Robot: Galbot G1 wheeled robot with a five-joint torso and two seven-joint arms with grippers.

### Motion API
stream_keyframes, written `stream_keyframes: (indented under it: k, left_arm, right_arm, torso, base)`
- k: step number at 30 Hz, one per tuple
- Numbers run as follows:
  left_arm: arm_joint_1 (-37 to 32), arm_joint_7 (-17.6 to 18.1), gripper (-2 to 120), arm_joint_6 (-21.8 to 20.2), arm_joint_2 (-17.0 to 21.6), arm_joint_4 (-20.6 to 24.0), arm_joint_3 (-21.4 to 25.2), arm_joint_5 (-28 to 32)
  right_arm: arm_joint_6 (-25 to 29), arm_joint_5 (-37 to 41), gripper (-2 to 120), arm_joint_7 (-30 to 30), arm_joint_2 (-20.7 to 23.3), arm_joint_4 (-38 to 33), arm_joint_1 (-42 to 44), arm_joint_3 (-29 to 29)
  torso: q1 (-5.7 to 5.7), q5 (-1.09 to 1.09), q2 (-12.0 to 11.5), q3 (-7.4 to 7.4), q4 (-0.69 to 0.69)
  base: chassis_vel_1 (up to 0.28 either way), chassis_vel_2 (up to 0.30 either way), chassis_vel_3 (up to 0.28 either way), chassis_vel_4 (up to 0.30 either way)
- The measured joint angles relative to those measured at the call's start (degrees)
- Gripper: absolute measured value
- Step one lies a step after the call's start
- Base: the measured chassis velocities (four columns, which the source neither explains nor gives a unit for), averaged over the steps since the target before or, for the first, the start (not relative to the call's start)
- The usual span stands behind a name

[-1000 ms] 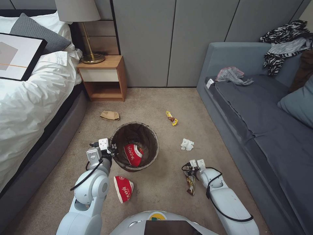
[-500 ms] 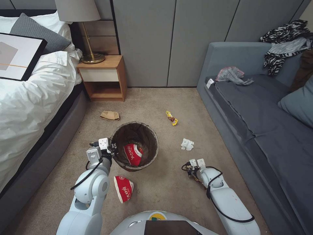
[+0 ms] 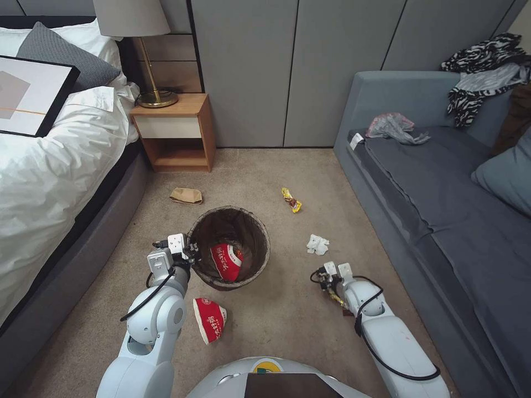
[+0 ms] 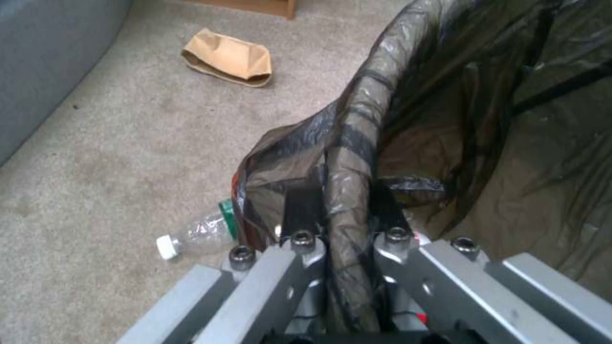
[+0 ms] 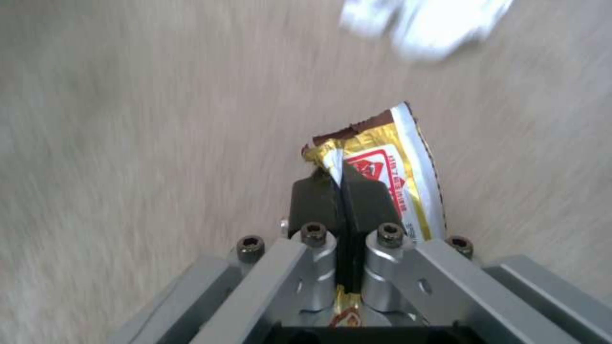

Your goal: Pick up the trash bin, then pick up the garbage from the floor and place it into the trash bin.

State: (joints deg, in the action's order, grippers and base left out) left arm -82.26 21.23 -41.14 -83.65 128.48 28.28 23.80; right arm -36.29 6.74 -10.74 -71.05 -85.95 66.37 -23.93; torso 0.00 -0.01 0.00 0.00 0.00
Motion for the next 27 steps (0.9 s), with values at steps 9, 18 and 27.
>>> stream_keyframes:
  k: [9, 18, 27]
  left_arm:
    - [-0.23, 0.15, 3, -0.17, 0.2, 0.5, 0.21, 0.54]
    - [-0.5, 0.17, 3, -0.2, 0.26, 0.77, 0.27, 0.56]
    - [-1.02, 0.2, 3, -0.36, 0.21, 1.17, 0.09, 0.48]
  right_arm:
    - [2.44, 0.99, 0, 0.07, 0.71, -6.43, -0.05, -1.53]
    - [5.18, 1.78, 0, 0.1, 1.1, -10.37, 0.04, -2.42]
    - [16.11, 6.26, 0, -0.03, 2.63, -22.25, 1.07, -4.28]
  torso:
    - [0.0, 0.0, 0.0, 0.0, 0.0]
    - [0.0, 0.0, -0.01, 0.0, 0.01]
    - [0.0, 0.0, -0.01, 0.0, 0.0]
  base:
    - [0.0, 0.0, 0.0, 0.0]
    - [0.0, 0.0, 0.0, 0.0]
    - [0.0, 0.0, 0.0, 0.0]
